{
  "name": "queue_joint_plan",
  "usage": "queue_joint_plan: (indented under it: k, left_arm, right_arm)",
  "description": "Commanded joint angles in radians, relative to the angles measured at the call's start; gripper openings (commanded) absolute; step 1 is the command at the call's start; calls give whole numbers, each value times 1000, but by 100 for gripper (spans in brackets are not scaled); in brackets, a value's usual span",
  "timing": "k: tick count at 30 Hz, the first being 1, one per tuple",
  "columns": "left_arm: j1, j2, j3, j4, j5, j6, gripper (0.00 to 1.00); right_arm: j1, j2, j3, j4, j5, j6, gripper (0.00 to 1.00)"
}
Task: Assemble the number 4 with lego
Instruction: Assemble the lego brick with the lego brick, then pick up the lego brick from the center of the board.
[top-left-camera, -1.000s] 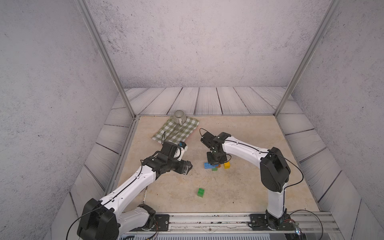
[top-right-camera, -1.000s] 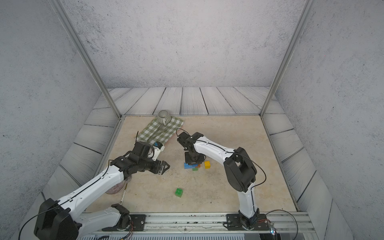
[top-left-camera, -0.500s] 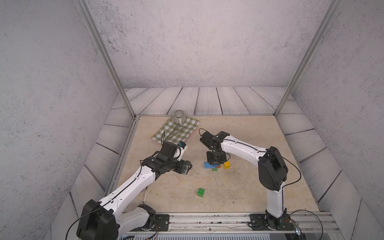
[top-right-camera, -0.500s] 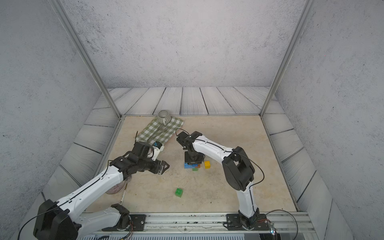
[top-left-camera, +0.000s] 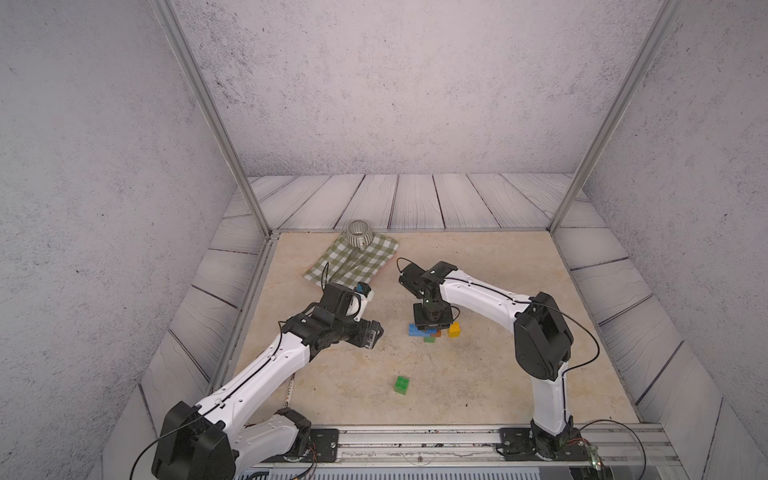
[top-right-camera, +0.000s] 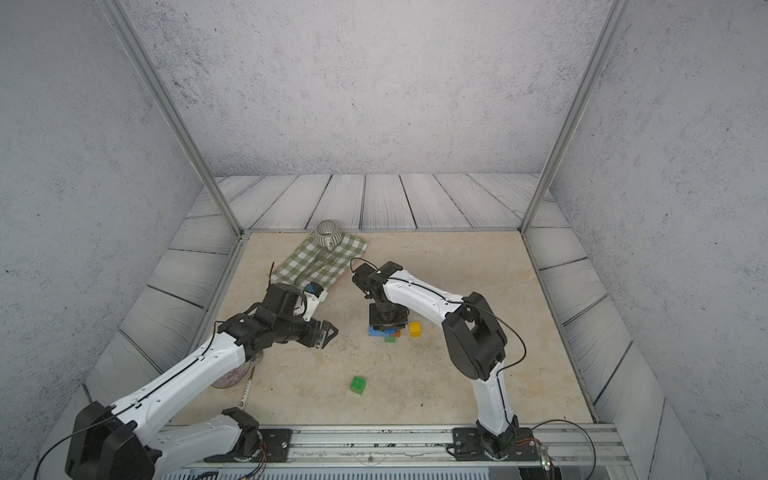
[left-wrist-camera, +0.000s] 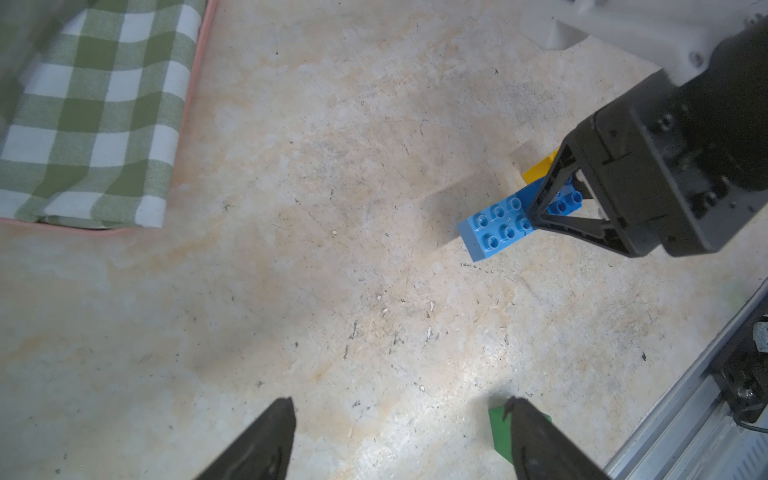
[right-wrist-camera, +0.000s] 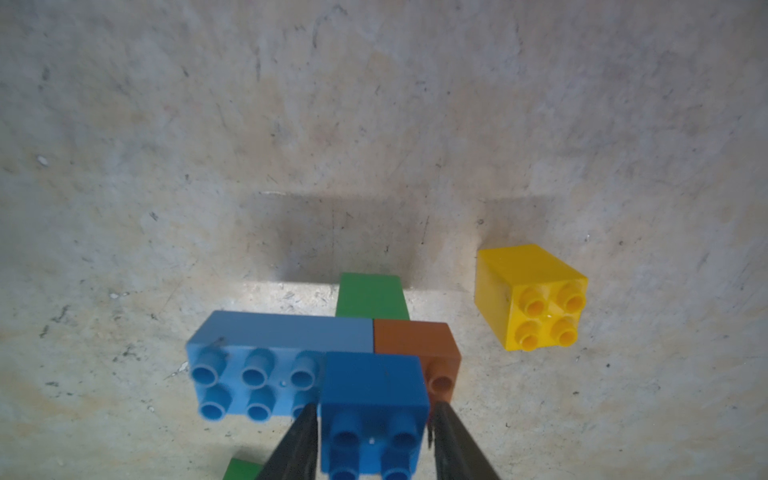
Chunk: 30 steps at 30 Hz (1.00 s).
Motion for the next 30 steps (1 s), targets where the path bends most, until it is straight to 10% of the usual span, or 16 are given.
queue_joint_plan:
  k: [1,30]
  left_arm:
    - [8,-19,-12,-8,-11,-8,83]
    - [9,-10,-17,23,73,-14,84]
  right_arm:
    - [-1,-4,40,-39,32,12,48]
    - [-187,-144,-188,73,-58,-264,62]
